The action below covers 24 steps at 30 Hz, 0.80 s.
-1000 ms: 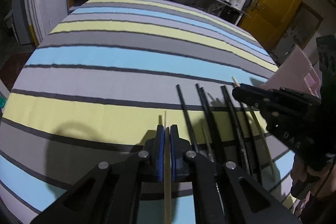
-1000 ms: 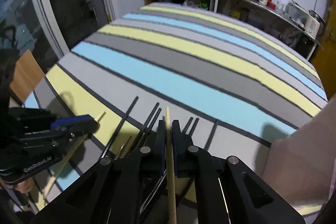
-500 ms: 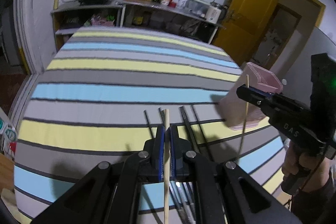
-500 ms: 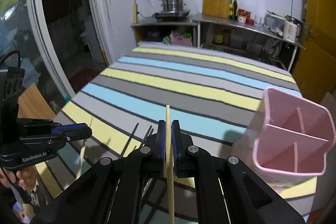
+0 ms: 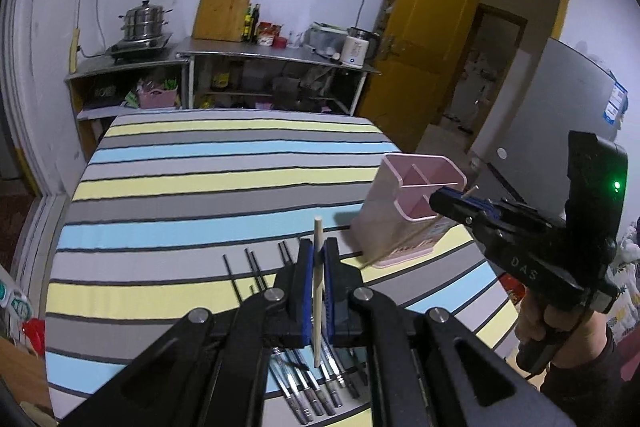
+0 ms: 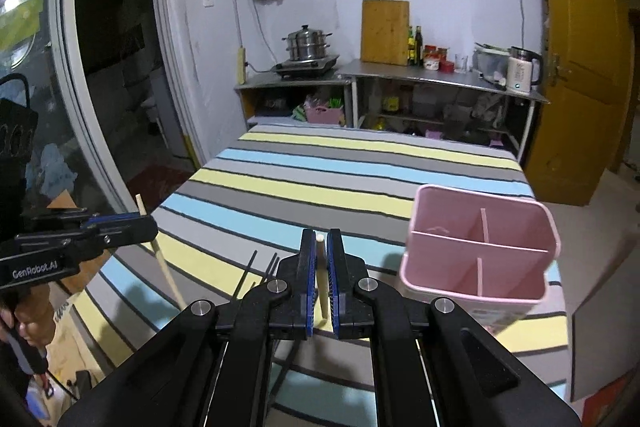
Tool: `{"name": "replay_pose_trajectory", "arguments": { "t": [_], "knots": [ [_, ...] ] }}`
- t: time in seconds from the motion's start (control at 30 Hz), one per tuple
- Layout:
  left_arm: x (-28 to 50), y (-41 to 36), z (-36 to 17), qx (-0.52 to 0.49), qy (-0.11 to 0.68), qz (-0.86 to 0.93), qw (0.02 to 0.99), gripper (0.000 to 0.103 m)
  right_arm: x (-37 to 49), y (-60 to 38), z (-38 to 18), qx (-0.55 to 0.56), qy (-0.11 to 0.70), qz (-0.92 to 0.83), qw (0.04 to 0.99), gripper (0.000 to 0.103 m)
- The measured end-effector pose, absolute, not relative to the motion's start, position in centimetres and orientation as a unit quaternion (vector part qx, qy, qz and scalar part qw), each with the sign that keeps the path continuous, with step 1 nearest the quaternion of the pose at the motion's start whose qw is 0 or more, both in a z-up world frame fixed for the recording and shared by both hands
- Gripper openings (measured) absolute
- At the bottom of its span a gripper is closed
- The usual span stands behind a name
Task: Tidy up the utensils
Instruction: 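Carry the wooden chopsticks in both grippers up over the pink utensil holder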
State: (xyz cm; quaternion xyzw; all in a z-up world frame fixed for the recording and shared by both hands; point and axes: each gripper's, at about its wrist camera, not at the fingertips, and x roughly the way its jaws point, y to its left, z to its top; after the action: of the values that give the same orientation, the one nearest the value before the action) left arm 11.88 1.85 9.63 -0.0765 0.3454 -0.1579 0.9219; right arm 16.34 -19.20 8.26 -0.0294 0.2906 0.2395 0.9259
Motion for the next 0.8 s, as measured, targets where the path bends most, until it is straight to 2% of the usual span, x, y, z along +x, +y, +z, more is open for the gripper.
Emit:
{"name": "replay_pose_trajectory", "arguments": {
  "t": [0.47,0.8],
  "knots": [
    [15.3,-4.2,10.5,-0.057,0.353,-0.222,0.907,0.005,15.3,-24.6,9.4,0.003,0.289,0.202,0.936,0.006],
    [18.0,-7.3,15.2,-0.063,0.317,-0.25,0.913,0.005,16.2,-28.0,13.5,0.02,0.253,0.174,0.952,0.006]
  ]
}}
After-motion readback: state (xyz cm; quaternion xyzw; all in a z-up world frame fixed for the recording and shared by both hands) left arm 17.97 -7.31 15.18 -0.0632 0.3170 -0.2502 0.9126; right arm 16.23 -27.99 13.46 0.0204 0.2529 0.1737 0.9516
